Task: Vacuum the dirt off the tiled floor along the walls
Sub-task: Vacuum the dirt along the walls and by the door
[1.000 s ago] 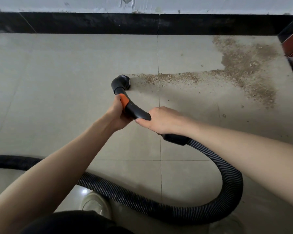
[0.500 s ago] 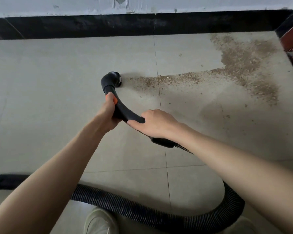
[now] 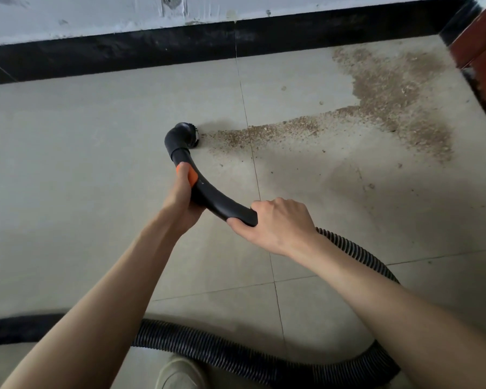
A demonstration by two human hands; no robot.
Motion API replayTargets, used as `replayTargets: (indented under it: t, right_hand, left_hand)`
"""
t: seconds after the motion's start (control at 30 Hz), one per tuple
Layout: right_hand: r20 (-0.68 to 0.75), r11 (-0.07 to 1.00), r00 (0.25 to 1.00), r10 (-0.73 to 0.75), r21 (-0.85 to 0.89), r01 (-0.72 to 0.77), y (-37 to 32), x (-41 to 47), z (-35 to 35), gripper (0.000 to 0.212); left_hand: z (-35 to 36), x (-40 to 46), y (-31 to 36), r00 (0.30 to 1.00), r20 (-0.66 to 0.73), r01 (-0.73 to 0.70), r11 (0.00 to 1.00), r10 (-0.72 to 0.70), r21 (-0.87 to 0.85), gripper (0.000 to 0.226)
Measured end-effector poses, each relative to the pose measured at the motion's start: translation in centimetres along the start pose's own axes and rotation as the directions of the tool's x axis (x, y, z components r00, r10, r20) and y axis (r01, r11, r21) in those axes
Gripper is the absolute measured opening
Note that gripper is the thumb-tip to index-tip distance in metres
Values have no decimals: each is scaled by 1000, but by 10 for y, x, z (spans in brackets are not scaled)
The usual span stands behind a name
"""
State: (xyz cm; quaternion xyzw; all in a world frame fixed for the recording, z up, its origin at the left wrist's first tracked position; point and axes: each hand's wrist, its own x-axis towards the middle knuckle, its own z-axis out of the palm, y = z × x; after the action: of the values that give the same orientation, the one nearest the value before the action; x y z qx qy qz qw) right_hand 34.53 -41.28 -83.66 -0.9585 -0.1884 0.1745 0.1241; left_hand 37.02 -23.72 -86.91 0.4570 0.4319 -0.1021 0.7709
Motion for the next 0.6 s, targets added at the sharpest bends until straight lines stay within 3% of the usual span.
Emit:
replayTargets:
  t: [0.13,0.3,0.6]
  right_hand:
    - [32,997,999,43,61,-44,4,-3,3,57]
    - [80,990,995,63,122,-73,3,-4,7,56]
    - [38,987,992,123,95,-126,28,-16,-3,57]
  left_hand:
    - [3,-1,-8,998,69,-9,1000,11,-19,68]
    - [5,-5,-16,999,31,-15,998,17,-68,48]
    - [33,-9,-27,998,53,21,999,-19,-31,47]
